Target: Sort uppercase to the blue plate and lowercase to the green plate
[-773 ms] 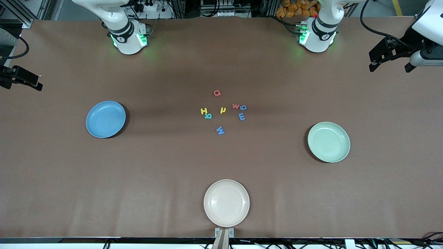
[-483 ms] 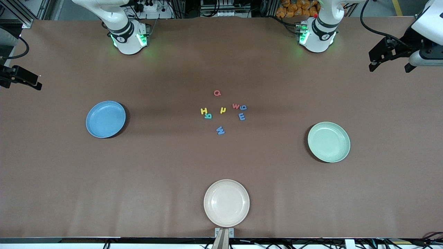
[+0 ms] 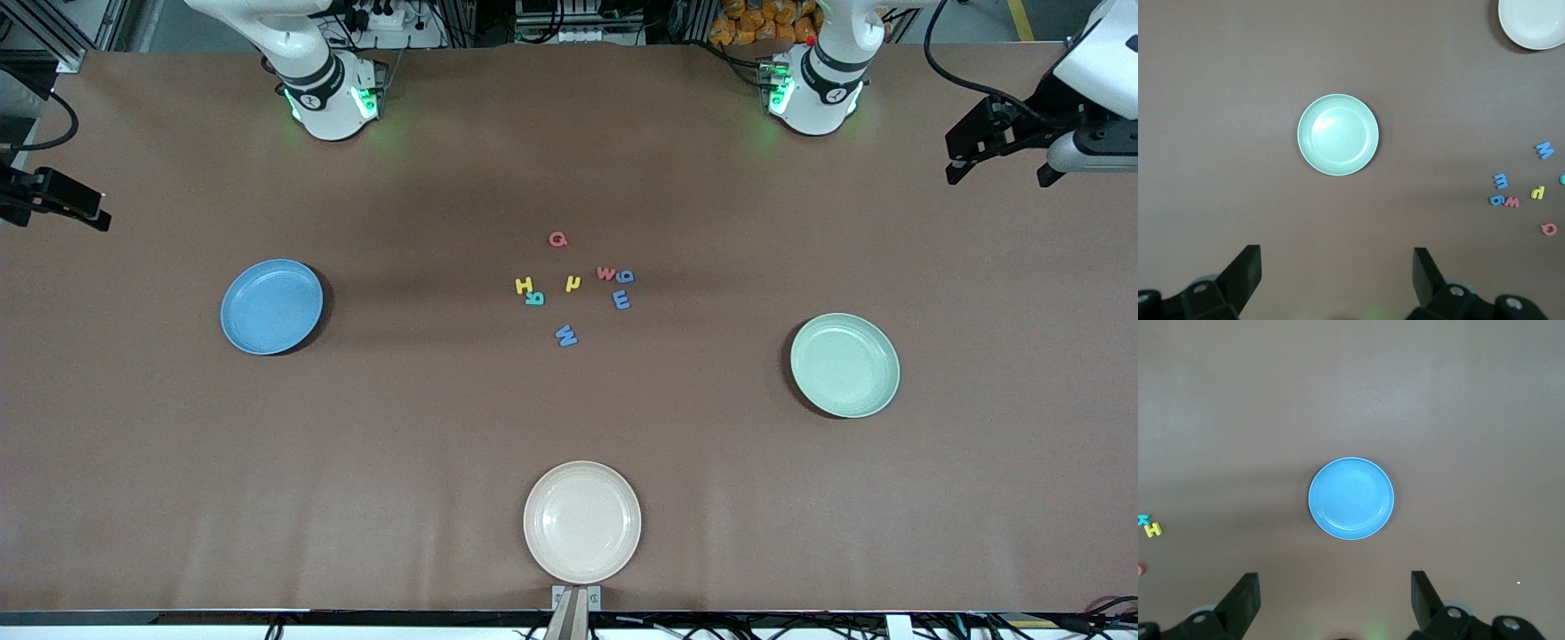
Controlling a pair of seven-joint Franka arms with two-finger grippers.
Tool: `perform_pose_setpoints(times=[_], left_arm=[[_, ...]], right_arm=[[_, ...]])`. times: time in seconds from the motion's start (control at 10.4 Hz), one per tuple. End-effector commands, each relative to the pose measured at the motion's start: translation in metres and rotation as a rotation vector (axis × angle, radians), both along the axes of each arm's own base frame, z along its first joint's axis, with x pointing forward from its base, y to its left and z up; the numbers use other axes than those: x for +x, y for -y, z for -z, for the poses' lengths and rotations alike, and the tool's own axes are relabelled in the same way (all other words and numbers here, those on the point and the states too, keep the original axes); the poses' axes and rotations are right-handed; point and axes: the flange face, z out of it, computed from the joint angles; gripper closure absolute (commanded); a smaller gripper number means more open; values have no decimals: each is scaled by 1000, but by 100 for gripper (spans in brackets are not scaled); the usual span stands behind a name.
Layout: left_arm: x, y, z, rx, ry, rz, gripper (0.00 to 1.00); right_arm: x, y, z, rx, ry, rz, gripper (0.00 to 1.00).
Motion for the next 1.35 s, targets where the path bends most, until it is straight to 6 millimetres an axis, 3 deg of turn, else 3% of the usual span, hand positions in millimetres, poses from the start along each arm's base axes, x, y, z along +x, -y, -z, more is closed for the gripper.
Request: perform_pose_setpoints(times=[0.0,0.19,0.48,0.77,1.06,1.26], left_arm=[[-1,0,15,-21,-42,4,0],[8,4,46,-19,-69,-18,0],[32,46,110,-19,-96,-113,0],[58,88,181,-22,-164,-187,0],[60,124,251,-6,-215,-218,0],[45,138,291,-16,-179,-245,0]], right_arm=[[2,-26,-1,25,3,-18,0],[5,-74,14,17,-6,17,0],[-1,-175,45,-1,12,75,0],[2,-264,98,-22,35,130,0],[1,-356,166,-24,61,182,0],[-3,-390,228,-66,7,167,0]])
